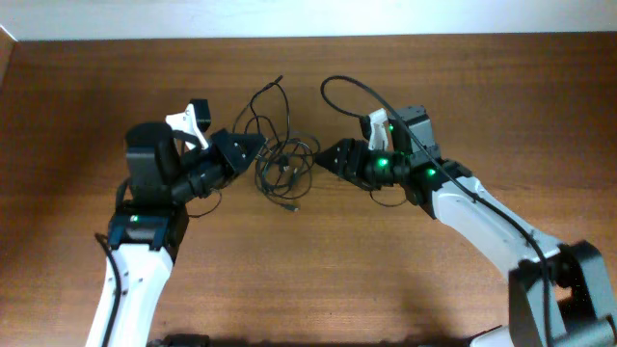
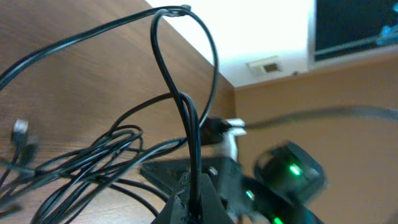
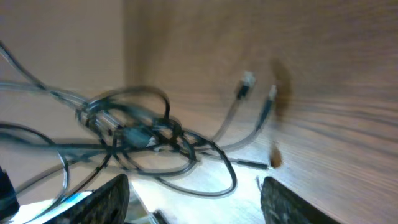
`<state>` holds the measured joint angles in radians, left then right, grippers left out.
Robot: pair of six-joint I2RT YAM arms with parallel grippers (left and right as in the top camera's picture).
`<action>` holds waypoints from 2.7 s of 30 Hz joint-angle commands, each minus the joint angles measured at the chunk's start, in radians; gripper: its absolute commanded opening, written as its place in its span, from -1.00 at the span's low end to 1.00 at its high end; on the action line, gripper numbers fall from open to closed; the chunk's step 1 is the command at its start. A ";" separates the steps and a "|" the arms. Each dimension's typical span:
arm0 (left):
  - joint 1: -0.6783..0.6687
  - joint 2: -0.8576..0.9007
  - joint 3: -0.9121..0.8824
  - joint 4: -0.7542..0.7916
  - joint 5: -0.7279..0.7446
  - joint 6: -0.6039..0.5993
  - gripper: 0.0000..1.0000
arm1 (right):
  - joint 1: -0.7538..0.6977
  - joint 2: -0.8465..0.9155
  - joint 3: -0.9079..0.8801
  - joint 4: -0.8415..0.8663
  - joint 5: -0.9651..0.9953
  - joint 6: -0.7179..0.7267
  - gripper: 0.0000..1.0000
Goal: Untangle cables
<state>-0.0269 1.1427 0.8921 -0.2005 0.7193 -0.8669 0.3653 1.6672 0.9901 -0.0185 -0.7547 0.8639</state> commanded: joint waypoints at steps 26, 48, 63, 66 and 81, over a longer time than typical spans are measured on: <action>0.613 -0.058 0.016 0.366 0.235 -0.145 -0.99 | -0.370 -0.134 0.009 -0.562 0.756 -0.311 -0.68; 0.603 -0.058 0.017 0.131 0.099 -0.116 -1.00 | 0.083 0.017 0.008 -0.438 0.727 -0.563 0.99; 0.726 -0.058 0.045 0.310 0.061 -0.115 -1.00 | -0.051 0.170 0.018 -0.602 0.873 -0.639 -0.92; 0.807 -0.058 0.090 0.311 0.023 -0.114 -1.00 | -0.213 0.170 0.020 -0.607 0.871 -0.639 -0.92; 0.977 0.063 0.115 0.268 -0.029 -0.073 -1.00 | -0.845 0.170 0.114 -0.705 0.858 -0.511 -0.92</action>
<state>0.9291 1.1839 0.9668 0.0486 0.8108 -0.9642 -0.3847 1.8214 1.0813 -0.7269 -0.0124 0.3050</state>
